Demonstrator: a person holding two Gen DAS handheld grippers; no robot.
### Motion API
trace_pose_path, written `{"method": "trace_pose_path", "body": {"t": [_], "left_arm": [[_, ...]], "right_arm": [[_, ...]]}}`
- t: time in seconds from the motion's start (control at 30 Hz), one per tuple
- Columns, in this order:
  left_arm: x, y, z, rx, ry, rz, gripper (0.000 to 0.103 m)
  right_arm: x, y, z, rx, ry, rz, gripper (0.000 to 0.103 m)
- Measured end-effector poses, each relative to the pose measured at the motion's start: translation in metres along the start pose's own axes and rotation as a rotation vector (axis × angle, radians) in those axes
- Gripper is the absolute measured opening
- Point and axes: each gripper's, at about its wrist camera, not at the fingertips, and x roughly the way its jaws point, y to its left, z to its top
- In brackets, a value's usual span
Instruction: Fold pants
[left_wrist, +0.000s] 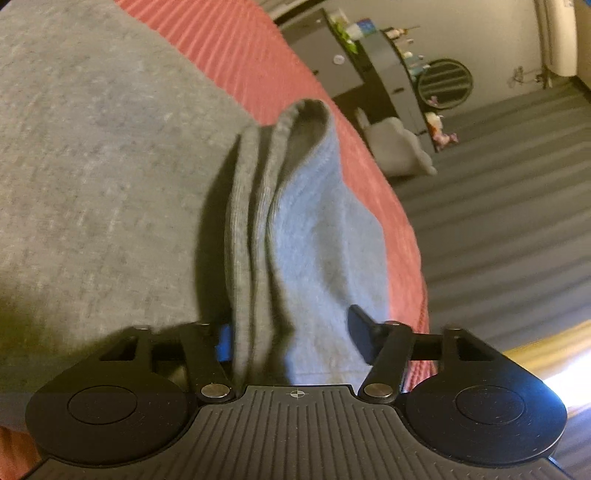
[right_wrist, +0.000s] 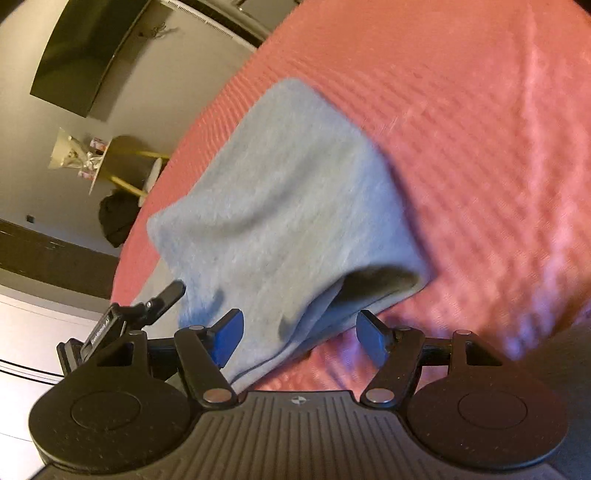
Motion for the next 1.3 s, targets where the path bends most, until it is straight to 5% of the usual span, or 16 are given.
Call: {"method": "trace_pose_path", "body": {"t": [0.1,0.3,0.4,0.5,0.63,0.8,1.0,1.13,1.2,1.3], "left_arm": [[0.001,-0.006,-0.005,0.051,-0.017,0.031,0.029],[0.0,-0.014,-0.012,0.104,-0.088,0.086,0.02],[-0.008,-0.017,-0.011,0.116,-0.125,0.06,0.018],[-0.015,-0.025,-0.011,0.139,-0.159,0.021,0.018],[-0.009,-0.028,-0.009,0.174,-0.144,0.129,0.02],[-0.002,-0.026,-0.006,0.182,-0.116,0.229,0.025],[0.002,-0.028,-0.001,0.195,-0.126,0.262,0.029],[0.003,-0.029,-0.002,0.203,-0.135,0.274,0.031],[0.004,-0.03,-0.003,0.207,-0.137,0.279,0.033],[0.008,-0.031,-0.002,0.209,-0.14,0.288,0.035]], "right_arm": [[0.01,-0.005,0.0,0.06,-0.069,0.075,0.068],[0.015,-0.023,0.004,0.182,-0.266,0.057,0.061],[0.0,-0.023,-0.001,0.176,-0.364,-0.069,0.035],[-0.013,-0.014,-0.007,0.142,-0.459,-0.194,0.028],[0.002,0.005,-0.005,0.027,-0.358,-0.33,0.031],[-0.007,0.017,0.0,-0.063,-0.247,-0.307,0.059],[-0.043,0.057,-0.01,-0.413,-0.313,-0.233,0.066],[-0.027,0.068,-0.004,-0.57,-0.376,-0.322,0.064],[-0.005,0.066,0.004,-0.588,-0.353,-0.308,0.049],[0.033,0.063,0.018,-0.57,-0.311,-0.337,0.039]]}}
